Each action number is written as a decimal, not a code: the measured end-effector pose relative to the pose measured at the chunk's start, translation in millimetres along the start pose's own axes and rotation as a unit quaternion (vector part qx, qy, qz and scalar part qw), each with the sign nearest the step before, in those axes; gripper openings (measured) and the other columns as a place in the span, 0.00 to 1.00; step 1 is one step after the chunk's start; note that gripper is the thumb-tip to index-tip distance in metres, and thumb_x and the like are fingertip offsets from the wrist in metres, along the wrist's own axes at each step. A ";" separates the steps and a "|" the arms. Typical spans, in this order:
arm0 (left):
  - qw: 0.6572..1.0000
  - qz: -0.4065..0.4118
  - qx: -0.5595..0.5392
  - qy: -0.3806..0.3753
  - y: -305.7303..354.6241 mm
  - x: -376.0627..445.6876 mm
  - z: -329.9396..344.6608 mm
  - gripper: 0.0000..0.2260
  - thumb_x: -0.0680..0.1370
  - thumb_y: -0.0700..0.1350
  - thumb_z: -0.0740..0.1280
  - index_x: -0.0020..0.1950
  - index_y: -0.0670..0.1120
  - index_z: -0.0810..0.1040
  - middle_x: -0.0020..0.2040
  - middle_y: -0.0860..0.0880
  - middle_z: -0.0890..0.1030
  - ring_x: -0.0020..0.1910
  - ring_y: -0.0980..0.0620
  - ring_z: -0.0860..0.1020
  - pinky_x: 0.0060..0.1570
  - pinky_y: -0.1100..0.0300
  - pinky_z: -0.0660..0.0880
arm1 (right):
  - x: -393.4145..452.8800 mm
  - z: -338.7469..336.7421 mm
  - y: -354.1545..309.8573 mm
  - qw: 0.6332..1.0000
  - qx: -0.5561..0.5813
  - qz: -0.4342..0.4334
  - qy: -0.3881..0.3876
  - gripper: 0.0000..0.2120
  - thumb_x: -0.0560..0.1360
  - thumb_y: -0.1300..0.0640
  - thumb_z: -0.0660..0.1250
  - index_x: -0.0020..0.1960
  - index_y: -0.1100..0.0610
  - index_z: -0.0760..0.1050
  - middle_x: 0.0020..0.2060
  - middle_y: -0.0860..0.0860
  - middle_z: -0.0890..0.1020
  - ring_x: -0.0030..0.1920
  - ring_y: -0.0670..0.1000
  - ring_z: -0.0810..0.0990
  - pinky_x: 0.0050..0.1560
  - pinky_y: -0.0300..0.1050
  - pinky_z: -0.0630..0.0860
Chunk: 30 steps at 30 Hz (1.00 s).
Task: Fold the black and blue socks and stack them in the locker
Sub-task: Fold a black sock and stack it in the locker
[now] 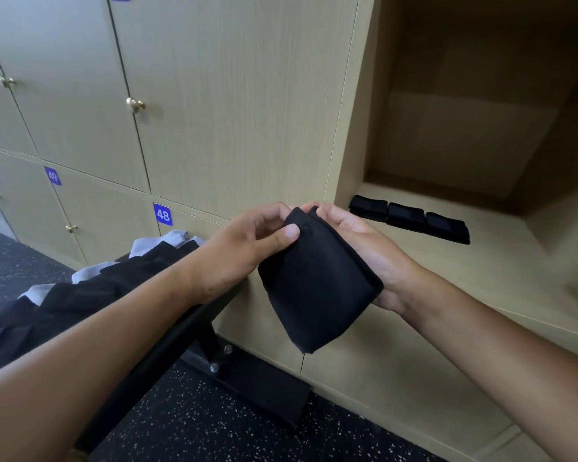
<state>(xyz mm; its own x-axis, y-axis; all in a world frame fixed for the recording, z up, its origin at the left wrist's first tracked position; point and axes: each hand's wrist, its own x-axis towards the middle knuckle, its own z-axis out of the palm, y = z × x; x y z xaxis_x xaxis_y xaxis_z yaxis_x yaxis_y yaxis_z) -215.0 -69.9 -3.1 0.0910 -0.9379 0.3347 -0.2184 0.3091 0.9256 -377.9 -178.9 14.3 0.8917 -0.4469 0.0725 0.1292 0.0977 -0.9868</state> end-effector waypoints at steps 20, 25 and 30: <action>0.947 -0.052 0.045 0.315 -11.2 8.1 7.6 0.08 0.81 0.53 0.69 0.47 0.51 0.75 0.49 0.52 0.80 0.42 0.57 0.80 0.43 0.60 0.74 | -27.1 -20.2 20.1 0.989 -0.041 0.024 0.143 0.31 0.76 0.55 0.73 0.72 0.46 0.61 0.58 0.55 0.85 0.58 0.55 0.85 0.60 0.56 0.81; 0.942 -0.068 0.044 0.324 -19.0 12.0 12.6 0.10 0.82 0.52 0.66 0.58 0.53 0.68 0.49 0.51 0.79 0.37 0.54 0.78 0.33 0.61 0.72 | -30.9 -8.4 31.2 0.977 -0.110 -0.013 0.183 0.25 0.76 0.63 0.73 0.64 0.46 0.65 0.54 0.55 0.85 0.53 0.56 0.85 0.54 0.53 0.83; 0.969 -0.060 0.029 0.239 -21.5 16.0 19.1 0.04 0.84 0.47 0.64 0.52 0.56 0.72 0.53 0.52 0.80 0.39 0.54 0.79 0.34 0.63 0.73 | -32.6 -17.5 26.3 0.948 -0.219 -0.060 0.223 0.15 0.78 0.68 0.68 0.53 0.49 0.81 0.48 0.50 0.85 0.44 0.54 0.82 0.49 0.47 0.78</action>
<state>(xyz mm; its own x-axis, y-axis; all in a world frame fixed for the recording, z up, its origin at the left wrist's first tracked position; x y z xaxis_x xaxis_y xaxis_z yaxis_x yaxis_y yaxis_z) -227.4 -94.6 -21.0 0.5554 -0.7822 0.2824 -0.2315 0.1808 0.9559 -411.2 -177.4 -16.5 0.5971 -0.7724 0.2164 -0.0607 -0.3126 -0.9479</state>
